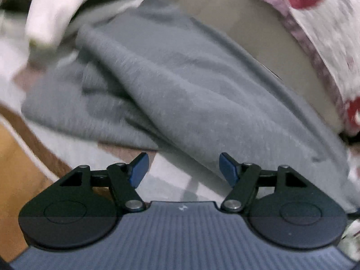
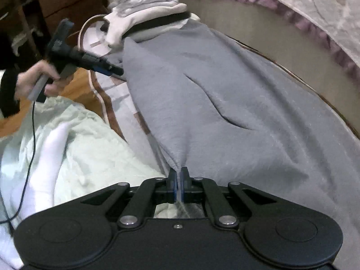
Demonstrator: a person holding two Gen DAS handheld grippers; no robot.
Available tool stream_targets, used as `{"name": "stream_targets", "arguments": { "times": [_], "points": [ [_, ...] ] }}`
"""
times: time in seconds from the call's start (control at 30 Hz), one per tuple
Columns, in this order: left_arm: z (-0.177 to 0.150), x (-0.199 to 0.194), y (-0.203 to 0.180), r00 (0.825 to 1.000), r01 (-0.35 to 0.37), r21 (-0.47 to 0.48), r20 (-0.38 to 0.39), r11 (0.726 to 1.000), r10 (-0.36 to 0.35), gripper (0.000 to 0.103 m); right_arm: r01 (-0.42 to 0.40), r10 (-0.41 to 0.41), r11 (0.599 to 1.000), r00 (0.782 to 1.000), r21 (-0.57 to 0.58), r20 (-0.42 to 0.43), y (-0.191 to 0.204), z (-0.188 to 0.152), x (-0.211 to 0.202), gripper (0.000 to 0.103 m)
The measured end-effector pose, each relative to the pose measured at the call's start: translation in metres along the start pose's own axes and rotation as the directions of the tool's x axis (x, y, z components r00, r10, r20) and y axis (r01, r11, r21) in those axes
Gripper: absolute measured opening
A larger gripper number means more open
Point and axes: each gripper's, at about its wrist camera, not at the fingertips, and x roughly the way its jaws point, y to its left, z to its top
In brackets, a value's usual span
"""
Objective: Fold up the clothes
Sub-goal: 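Open both grippers and smooth the sweatshirt flat, then grasp the sweatshirt edge with the right gripper while the left gripper grasps another edge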
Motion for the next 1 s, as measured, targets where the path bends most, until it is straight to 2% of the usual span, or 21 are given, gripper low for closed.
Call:
{"name": "stream_targets", "arguments": {
  "times": [0.03,0.1,0.2,0.23,0.33,0.43,0.5,0.63,0.77,0.8,0.87,0.97,1.0],
  "points": [
    [0.002,0.002,0.001,1.000,-0.001,-0.012,0.006,1.000,0.001,0.069,0.037,-0.037,0.999,0.999,0.006,0.038,-0.004,0.002,-0.004,0.005],
    [0.009,0.004,-0.003,0.998,-0.039,0.007,0.042,0.999,0.038,0.069,0.104,-0.117,0.990,0.984,0.099,0.136,-0.023,0.010,-0.018,0.005],
    [0.024,0.004,-0.015,0.988,-0.115,0.056,0.114,0.992,0.108,0.069,0.190,-0.254,0.938,0.946,0.290,0.201,-0.063,0.022,-0.028,0.004],
    [0.029,0.006,-0.019,0.981,-0.147,0.079,0.136,0.986,0.136,0.069,0.223,-0.298,0.915,0.936,0.335,0.190,-0.077,0.025,-0.024,0.004],
    [0.043,0.013,-0.025,0.956,-0.260,0.102,0.166,0.960,0.241,0.069,0.294,-0.358,0.865,0.929,0.407,0.090,-0.105,0.017,0.011,0.004],
    [0.046,0.019,-0.022,0.946,-0.306,0.071,0.135,0.950,0.294,0.069,0.309,-0.341,0.837,0.940,0.452,-0.011,-0.123,-0.005,0.049,0.003],
    [0.042,0.022,-0.015,0.936,-0.340,0.055,0.119,0.939,0.332,0.069,0.304,-0.315,0.844,0.948,0.442,-0.052,-0.127,-0.014,0.065,0.003],
    [0.040,0.021,0.000,0.917,-0.382,0.019,0.132,0.924,0.377,0.069,0.293,-0.298,0.856,0.953,0.426,-0.055,-0.131,-0.015,0.070,0.003],
    [0.055,0.019,0.022,0.904,-0.389,-0.110,0.145,0.914,0.402,0.070,0.279,-0.276,0.865,0.959,0.417,-0.068,-0.128,-0.013,0.071,0.004],
    [0.059,0.020,0.029,0.905,-0.386,-0.147,0.132,0.911,0.405,0.070,0.274,-0.268,0.867,0.961,0.416,-0.074,-0.128,-0.014,0.070,0.004],
    [0.067,0.026,0.038,0.919,-0.358,-0.201,0.095,0.912,0.382,0.070,0.266,-0.254,0.870,0.964,0.416,-0.085,-0.125,-0.018,0.068,0.004],
    [0.074,0.038,0.042,0.946,-0.306,-0.207,0.045,0.929,0.321,0.070,0.258,-0.239,0.874,0.966,0.411,-0.099,-0.121,-0.020,0.072,0.004],
    [0.076,0.043,0.041,0.949,-0.301,-0.203,0.035,0.932,0.314,0.070,0.256,-0.235,0.876,0.967,0.408,-0.103,-0.119,-0.020,0.073,0.004]
  ]
}}
